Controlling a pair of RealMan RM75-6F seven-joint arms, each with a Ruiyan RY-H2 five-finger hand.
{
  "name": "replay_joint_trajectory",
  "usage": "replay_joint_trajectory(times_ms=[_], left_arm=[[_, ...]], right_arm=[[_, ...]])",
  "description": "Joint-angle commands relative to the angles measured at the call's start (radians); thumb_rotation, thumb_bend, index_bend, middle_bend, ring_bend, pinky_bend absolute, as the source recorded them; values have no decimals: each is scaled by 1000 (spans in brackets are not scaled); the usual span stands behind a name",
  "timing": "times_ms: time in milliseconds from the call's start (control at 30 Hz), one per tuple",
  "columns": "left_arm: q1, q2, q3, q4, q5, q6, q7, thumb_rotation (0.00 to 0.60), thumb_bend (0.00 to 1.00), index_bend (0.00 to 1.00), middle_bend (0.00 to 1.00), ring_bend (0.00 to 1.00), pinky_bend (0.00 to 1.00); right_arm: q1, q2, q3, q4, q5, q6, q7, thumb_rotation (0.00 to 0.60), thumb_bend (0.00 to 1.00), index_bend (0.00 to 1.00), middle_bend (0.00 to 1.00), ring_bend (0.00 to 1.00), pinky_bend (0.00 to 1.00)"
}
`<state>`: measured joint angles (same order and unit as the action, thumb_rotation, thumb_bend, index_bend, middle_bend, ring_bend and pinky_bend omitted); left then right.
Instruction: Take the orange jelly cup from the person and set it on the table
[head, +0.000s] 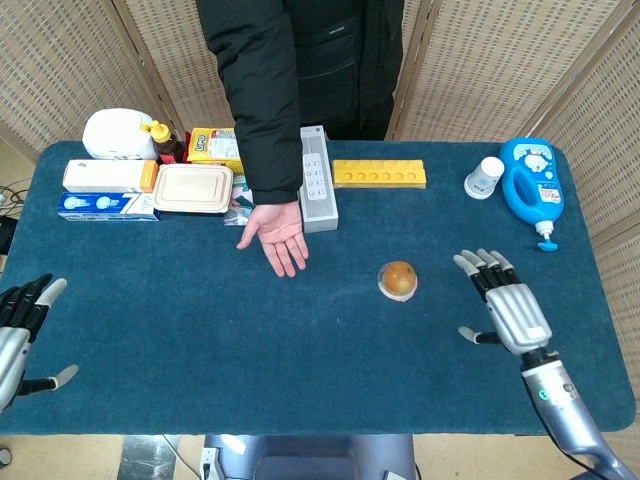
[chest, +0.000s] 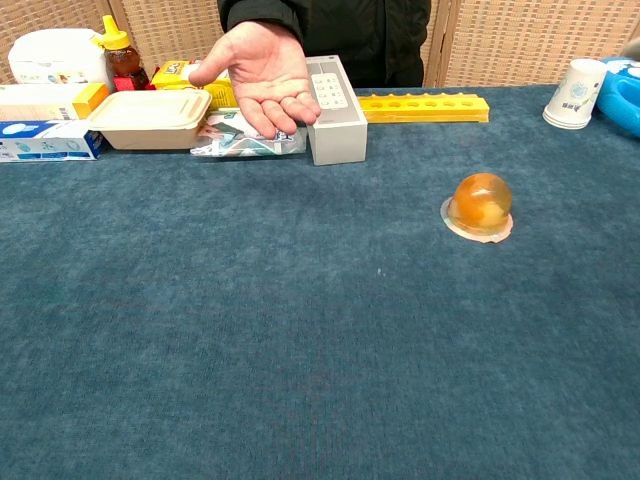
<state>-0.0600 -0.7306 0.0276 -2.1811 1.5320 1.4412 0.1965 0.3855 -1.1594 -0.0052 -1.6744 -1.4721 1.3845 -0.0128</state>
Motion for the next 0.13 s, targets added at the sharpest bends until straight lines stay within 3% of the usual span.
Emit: replay_joint_trajectory(times_ms=[33,133], left_arm=[[8,-6,13,1,23,2,20,600,22,0,0,0,14],[17,-14,22,2,41,9,39,600,23,0,0,0,14]], right_arm=[[-129,29,-53,-10,-77,160,-66,600,0,94,64,0,13],[-174,19,-61,5,-96,214,-88,600,0,96,62,0,10]])
